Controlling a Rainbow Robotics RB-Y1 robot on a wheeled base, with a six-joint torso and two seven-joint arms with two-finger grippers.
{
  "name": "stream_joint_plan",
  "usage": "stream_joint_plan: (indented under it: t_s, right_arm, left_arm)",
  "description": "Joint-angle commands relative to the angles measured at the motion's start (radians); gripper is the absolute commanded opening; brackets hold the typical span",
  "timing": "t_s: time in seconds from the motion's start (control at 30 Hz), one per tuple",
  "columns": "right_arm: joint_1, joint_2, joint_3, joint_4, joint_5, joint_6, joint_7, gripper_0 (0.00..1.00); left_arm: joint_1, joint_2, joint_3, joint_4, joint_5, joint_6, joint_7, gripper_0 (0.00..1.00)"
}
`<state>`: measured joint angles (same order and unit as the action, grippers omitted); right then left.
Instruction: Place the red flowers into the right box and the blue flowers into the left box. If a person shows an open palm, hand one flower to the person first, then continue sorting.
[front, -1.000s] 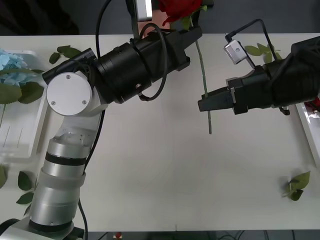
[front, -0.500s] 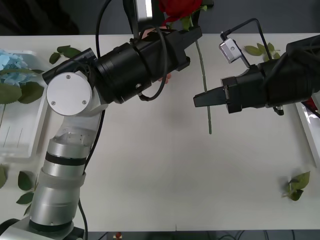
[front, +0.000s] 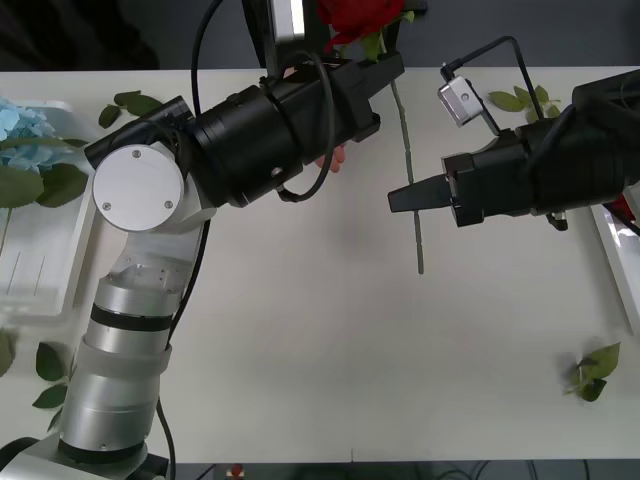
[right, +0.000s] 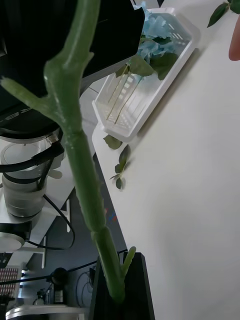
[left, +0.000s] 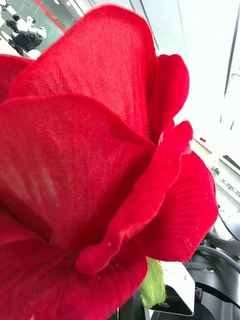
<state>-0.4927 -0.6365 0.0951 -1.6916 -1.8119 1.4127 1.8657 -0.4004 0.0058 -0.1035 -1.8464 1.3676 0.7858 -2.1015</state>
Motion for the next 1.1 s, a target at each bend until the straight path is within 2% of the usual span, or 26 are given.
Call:
stream_joint_plan:
  t_s: [0.03,0.33,0.4,0.43,0.47,0.57,0.9,1.1]
  right_arm:
    - [-0.044,0.003,-0.002,-0.034,-0.003,-0.005,-0.03,0.0]
    - [-0.044,0.001,-0.003,-0.033,-0.003,-0.005,-0.025,0.0]
    - [-0.043,0.001,-0.005,-0.034,-0.003,-0.003,-0.025,0.0]
    - [-0.043,0.001,-0.005,-0.034,-0.004,-0.005,-0.025,0.0]
    - [-0.043,0.001,-0.005,-0.034,-0.003,-0.003,-0.023,0.0]
    - [-0.043,0.001,-0.005,-0.034,-0.004,-0.003,-0.023,0.0]
    - [-0.043,0.0,-0.023,-0.034,-0.003,-0.003,-0.011,0.0]
    - [-0.041,-0.025,-0.101,-0.034,-0.003,-0.003,0.024,0.0]
  left_arm:
    - [-0.032,-0.001,-0.01,-0.019,0.007,-0.008,0.018,0.0]
    - [-0.032,0.0,-0.01,-0.019,0.007,-0.008,0.017,0.01]
    - [-0.032,-0.001,-0.01,-0.019,0.007,-0.008,0.017,0.24]
    - [-0.032,0.0,-0.01,-0.019,0.008,-0.008,0.017,0.51]
    - [-0.032,0.0,-0.01,-0.019,0.008,-0.008,0.017,0.72]
    - [-0.032,0.0,-0.01,-0.019,0.008,-0.007,0.018,0.98]
    - [-0.032,0.0,-0.01,-0.019,0.01,-0.007,0.017,1.0]
    - [-0.032,0.0,-0.01,-0.019,0.014,-0.007,0.017,1.0]
